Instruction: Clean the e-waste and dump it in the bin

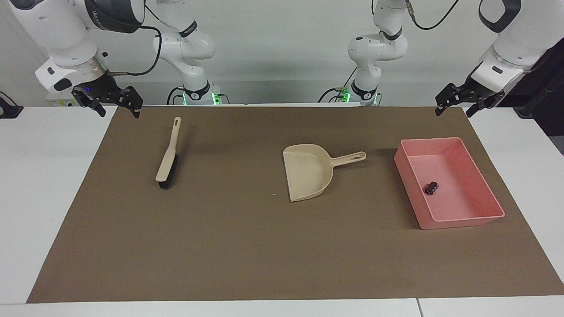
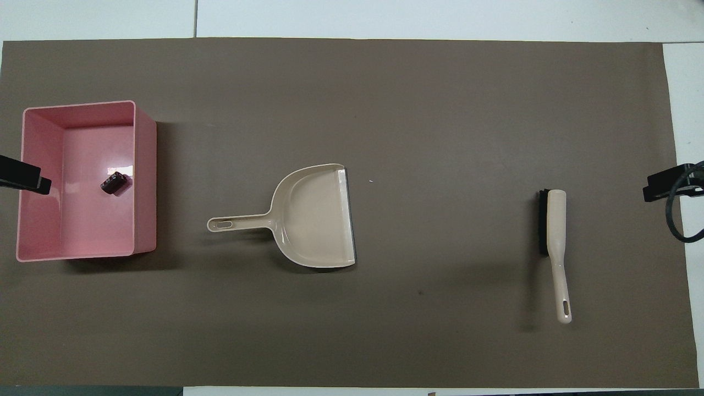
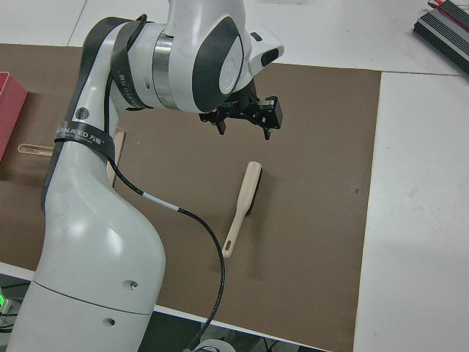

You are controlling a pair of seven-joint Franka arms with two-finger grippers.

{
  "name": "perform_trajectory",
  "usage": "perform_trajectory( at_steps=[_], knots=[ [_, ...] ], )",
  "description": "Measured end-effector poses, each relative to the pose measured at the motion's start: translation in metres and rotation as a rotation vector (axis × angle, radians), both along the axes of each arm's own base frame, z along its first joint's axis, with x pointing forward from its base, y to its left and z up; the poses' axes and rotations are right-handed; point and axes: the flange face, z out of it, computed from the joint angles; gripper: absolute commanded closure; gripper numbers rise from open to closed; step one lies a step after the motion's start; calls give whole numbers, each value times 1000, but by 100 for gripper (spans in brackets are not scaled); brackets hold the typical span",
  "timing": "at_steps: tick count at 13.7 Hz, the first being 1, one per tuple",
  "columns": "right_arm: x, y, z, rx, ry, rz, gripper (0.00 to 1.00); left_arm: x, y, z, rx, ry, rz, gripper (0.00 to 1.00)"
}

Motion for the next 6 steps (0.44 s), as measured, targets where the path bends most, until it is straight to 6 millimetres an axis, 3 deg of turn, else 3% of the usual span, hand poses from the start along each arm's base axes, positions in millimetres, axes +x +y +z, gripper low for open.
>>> perform_trajectory(
  at_steps=[6],
  knots=[
    [0, 0, 0, 0, 0, 0, 1, 0, -8, -1, 0, 2, -12, 1]
  ],
)
